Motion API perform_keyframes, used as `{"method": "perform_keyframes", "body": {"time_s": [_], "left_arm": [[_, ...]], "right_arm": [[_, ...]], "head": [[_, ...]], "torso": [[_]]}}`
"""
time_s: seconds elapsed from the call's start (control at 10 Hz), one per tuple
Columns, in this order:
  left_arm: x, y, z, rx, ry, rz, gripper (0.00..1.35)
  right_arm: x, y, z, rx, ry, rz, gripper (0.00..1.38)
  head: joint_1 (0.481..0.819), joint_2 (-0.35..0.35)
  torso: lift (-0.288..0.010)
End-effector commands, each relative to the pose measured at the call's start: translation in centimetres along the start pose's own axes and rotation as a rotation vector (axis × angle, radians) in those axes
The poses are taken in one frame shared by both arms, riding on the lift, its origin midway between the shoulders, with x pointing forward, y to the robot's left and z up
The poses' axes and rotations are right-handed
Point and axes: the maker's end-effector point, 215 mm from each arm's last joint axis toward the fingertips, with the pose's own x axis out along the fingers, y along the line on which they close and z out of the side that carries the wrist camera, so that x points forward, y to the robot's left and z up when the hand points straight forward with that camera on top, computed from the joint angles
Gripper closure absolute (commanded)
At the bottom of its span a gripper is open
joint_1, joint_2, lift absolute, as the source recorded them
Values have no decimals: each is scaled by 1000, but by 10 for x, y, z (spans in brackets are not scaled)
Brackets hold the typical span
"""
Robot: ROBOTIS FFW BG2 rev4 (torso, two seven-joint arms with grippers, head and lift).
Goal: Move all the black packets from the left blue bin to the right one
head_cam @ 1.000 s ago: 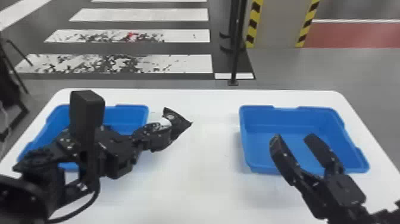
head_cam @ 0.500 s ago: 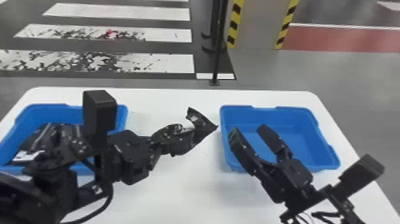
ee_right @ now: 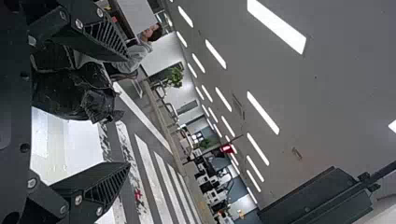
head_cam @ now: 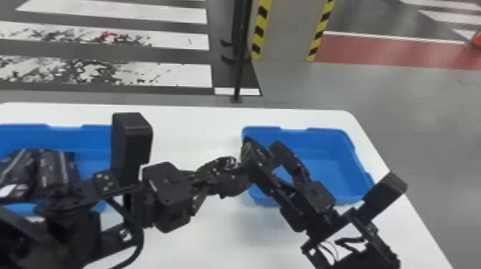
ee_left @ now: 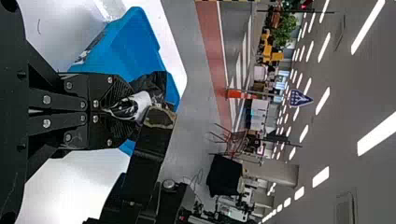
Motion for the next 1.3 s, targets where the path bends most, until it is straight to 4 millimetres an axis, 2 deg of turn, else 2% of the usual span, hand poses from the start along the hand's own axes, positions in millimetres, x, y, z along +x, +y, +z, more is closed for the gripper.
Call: {"method": "perform_keyframes", "body": {"time_s": [0.0, 0.1, 0.2, 0.3, 0.4, 0.5, 0.6, 0.7, 0.8, 0.9, 1.0, 1.1, 1.2], "left_arm": [[0, -1, 0, -3, -1, -4, 1205], [0, -1, 0, -3, -1, -2, 1205], [0, 0, 1, 0, -2, 1, 1205], [1, -2, 1, -3, -4, -3, 1205], [1, -2, 1, -2, -6, -4, 1205], [1, -2, 2, -2, -10, -2, 1205], [4, 1, -2, -18, -24, -3, 1090], [6, 0, -16, -90, -18, -15, 572], [0, 6, -25, -110, -11, 7, 122], [-4, 11, -32, -123, -1, 21, 71], [-11, 15, -34, -130, -3, 38, 156], [-17, 22, -38, -142, -4, 60, 188], [-19, 24, -36, -144, -11, 65, 194]], "right_arm": [[0, -4, -4, 30, -1, -6, 1026], [0, -2, -13, 81, 19, 2, 1001], [2, 6, -31, 188, 43, 26, 932], [3, 8, -39, 226, 44, 46, 1001], [4, 7, -32, 197, 22, 45, 1315], [4, 2, -17, 154, -31, 36, 1279], [4, 1, -8, 132, -58, 33, 1279], [2, -3, 3, 109, -107, 20, 1279], [1, -7, 6, 99, -113, 13, 1279], [-4, -22, 15, 75, -123, -14, 1279], [-10, -45, 26, 39, -132, -54, 1279], [-15, -74, 39, -6, -142, -100, 1279], [-21, -114, 49, -58, -135, -163, 1279]], "head": [[695, -166], [695, -169], [695, -168], [695, -158], [695, -141], [695, -138], [695, -142], [695, -153], [695, -166], [695, -170], [695, -172], [695, -185], [695, -206]], "torso": [[-185], [-185], [-185], [-185], [-185], [-185], [-185], [-185], [-185], [-185], [-185], [-185], [-185]]}}
